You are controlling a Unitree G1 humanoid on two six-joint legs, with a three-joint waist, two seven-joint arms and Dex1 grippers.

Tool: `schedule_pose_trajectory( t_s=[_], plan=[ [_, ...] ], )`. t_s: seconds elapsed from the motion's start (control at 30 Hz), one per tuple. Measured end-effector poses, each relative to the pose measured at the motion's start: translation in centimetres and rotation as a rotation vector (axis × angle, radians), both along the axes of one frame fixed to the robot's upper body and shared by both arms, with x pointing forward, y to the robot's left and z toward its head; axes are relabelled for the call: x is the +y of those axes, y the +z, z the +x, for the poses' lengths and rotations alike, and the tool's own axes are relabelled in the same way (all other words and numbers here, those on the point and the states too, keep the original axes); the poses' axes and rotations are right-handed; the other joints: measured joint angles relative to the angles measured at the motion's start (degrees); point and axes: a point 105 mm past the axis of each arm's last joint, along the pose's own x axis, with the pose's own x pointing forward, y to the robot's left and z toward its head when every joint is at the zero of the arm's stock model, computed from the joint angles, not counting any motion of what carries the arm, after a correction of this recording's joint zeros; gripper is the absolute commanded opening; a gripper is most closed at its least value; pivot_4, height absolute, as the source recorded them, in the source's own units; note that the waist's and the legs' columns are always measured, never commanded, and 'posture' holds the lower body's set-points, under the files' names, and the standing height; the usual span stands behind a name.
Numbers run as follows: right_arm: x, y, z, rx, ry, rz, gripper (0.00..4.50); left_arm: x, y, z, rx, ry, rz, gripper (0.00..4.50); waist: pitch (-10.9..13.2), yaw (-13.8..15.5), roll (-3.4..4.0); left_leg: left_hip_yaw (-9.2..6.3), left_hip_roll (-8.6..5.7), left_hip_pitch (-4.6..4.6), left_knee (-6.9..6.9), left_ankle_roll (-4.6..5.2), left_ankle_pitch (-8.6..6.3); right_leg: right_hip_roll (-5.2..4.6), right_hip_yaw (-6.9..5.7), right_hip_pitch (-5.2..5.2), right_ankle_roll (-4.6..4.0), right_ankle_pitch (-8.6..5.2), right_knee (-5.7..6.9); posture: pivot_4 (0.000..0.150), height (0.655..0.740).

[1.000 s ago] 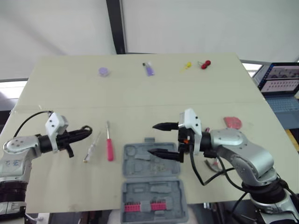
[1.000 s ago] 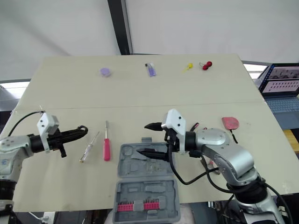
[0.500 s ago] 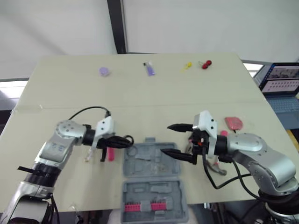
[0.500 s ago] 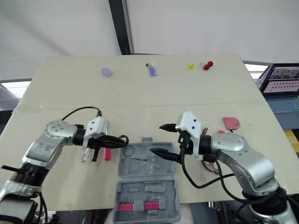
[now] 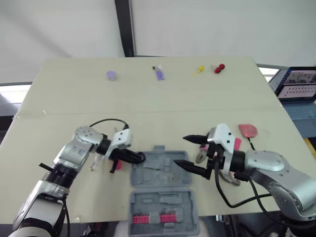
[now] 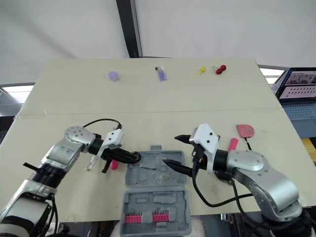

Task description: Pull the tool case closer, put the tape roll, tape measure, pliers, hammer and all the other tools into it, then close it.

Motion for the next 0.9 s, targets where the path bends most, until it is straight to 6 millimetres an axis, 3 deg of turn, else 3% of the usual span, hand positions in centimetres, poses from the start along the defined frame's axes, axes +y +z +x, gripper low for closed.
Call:
schedule_pose_trajectory(
  t_s=[0.9],
  plan=[
    [-0.1, -0.3, -0.1, 0.018, -0.014, 0.005, 4.50, -0.2, -1.8, 0.6, -0.014, 0.012, 0.014, 0.05, 0.0, 0.7, -0.01, -0.01, 0.00, -0.02, 0.06, 0.00, 0.00, 0.00, -0.01, 0.02, 0.00, 0.00, 0.00, 0.150, 0.7400]
  ],
)
